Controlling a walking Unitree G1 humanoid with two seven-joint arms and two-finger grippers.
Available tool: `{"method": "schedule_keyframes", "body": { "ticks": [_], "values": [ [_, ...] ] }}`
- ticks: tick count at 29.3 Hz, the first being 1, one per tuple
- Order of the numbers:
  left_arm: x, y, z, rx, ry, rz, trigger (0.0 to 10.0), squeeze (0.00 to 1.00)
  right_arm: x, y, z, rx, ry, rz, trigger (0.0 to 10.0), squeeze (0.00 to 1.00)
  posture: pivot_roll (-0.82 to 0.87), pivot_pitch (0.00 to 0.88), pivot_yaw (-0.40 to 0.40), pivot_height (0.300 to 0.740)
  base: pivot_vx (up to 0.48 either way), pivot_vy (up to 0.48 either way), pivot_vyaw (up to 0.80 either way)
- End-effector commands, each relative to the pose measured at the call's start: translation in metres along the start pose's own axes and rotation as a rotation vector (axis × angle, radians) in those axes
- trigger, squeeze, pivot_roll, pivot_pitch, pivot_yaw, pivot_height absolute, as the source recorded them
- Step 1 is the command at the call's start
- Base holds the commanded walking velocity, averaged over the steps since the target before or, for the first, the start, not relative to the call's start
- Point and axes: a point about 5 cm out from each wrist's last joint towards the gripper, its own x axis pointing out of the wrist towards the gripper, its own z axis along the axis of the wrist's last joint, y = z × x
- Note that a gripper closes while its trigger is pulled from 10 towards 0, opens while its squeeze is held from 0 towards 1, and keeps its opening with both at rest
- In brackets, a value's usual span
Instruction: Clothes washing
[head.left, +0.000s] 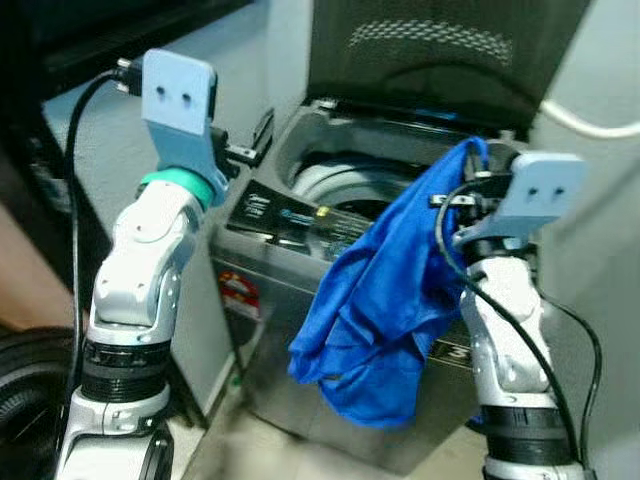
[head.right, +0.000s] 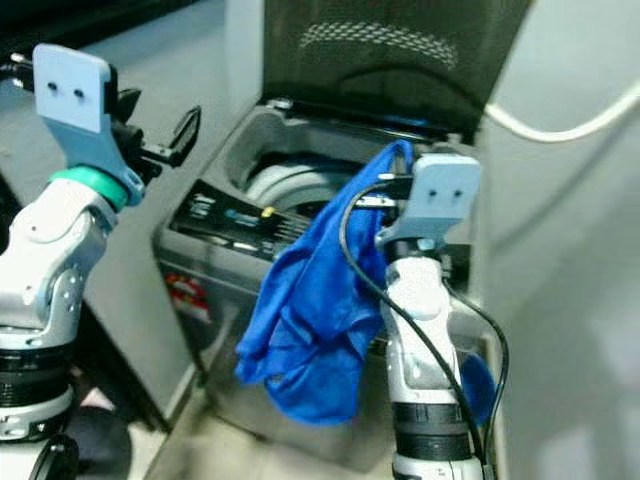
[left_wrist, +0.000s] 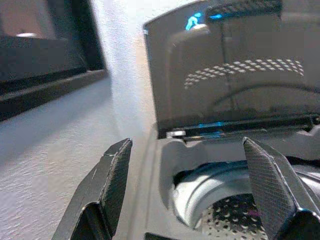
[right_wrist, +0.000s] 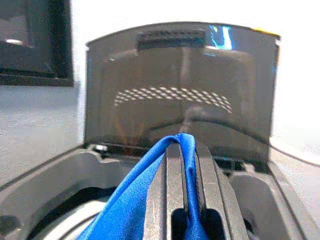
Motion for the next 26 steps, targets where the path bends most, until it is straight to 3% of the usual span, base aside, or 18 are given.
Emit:
{"method": "schedule_keyframes", "body": {
  "ticks": [1, 11, 15, 26],
  "values": [
    [0.0, -0.004, 0.0, 0.0, -0.005, -0.006, 10.0, 0.0, 0.0, -0.003, 0.0, 0.008, -0.004, -0.018, 10.0, 0.0, 0.13, 0.0, 0.074, 0.74, 0.0, 0.0, -0.8],
    [0.001, -0.004, 0.001, 0.006, -0.016, 0.0, 10.0, 0.0, 0.001, -0.003, 0.0, 0.009, -0.006, -0.017, 10.0, 0.0, 0.13, 0.0, 0.073, 0.74, 0.0, 0.0, -0.8],
    [0.002, -0.007, 0.003, 0.038, -0.047, 0.005, 10.0, 0.0, 0.0, 0.005, 0.004, 0.02, -0.043, 0.026, 10.0, 0.0, 0.13, 0.0, 0.074, 0.74, 0.442, 0.0, 0.0],
    [0.002, -0.008, 0.003, 0.039, -0.044, 0.0, 10.0, 0.0, -0.001, 0.007, 0.004, 0.023, -0.044, 0.037, 10.0, 0.0, 0.13, 0.0, 0.073, 0.74, 0.477, 0.0, 0.0]
  ]
}}
